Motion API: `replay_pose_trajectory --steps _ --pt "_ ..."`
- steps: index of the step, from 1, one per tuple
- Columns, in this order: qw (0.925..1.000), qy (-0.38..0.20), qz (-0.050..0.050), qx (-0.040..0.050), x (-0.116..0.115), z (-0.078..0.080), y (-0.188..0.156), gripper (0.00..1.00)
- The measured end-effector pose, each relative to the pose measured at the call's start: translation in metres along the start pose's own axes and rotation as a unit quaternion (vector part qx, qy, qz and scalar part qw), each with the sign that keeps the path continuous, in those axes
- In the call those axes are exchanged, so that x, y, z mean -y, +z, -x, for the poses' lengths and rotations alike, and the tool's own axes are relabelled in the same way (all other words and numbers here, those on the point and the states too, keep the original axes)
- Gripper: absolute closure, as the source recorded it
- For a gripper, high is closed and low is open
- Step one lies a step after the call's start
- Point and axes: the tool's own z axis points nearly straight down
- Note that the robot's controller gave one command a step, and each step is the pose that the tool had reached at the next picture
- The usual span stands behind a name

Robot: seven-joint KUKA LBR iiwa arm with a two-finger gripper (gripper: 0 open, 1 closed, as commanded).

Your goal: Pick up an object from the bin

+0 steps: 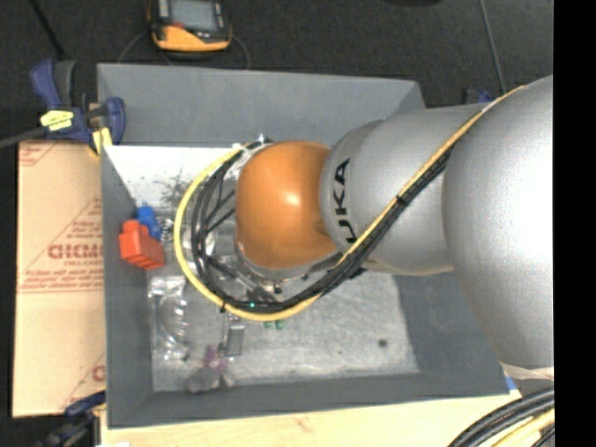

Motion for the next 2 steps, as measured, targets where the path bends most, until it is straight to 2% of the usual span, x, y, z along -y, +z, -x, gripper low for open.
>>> replay_pose_trajectory --steps 1,2 --pt "0.9962 -0.087 0.001 0.009 0.0089 -0.0303 0.0813 0.0" --pt "0.9963 -0.086 0.001 0.0042 0.0083 -0.0332 0.0818 1.0"
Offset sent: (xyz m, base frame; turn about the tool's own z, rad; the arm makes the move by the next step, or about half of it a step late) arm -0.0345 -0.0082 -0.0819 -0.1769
